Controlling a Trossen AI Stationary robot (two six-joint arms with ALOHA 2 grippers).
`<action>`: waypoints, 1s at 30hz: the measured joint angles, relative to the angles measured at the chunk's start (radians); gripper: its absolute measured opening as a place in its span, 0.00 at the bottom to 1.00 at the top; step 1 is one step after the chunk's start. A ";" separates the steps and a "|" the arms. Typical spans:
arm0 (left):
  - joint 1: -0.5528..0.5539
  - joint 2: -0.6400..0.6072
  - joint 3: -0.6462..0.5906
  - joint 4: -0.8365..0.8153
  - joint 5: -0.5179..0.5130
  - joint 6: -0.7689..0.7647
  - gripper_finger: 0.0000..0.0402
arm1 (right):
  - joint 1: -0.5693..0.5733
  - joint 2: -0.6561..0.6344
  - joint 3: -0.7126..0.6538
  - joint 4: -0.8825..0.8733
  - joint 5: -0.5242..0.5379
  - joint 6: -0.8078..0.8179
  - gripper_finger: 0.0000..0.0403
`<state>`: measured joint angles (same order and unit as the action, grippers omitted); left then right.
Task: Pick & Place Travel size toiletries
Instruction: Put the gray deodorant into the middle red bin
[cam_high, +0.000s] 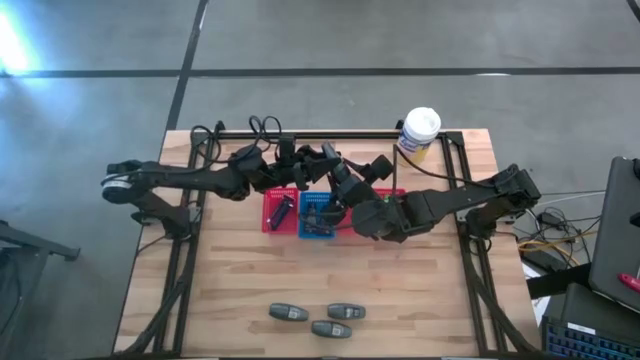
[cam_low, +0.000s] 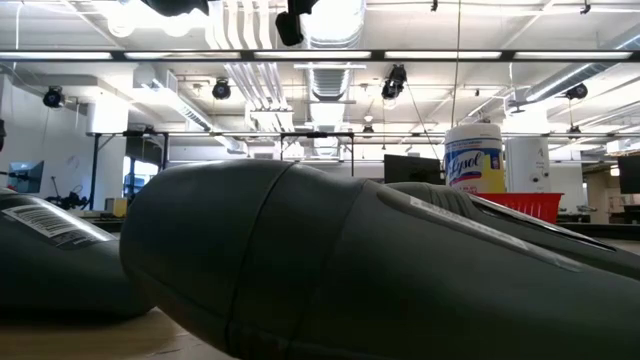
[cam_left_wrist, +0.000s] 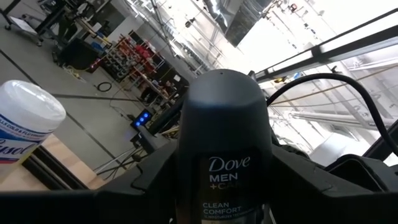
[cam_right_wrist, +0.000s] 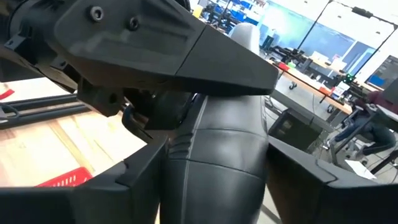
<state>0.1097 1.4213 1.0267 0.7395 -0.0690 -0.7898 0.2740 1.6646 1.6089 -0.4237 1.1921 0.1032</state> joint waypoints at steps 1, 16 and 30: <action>0.000 0.000 0.000 0.000 -0.002 0.001 0.52 | 0.000 0.000 0.000 0.000 0.000 0.000 0.57; 0.000 0.001 -0.001 -0.044 -0.008 0.036 0.60 | 0.000 -0.002 -0.001 -0.091 -0.022 0.085 0.48; -0.001 -0.002 -0.001 -0.245 -0.004 0.100 0.83 | -0.002 -0.053 -0.001 -0.662 -0.006 0.816 0.48</action>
<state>0.1085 1.4189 1.0260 0.4947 -0.0734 -0.6897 0.2722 1.6112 1.6077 -1.0858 1.1860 0.9187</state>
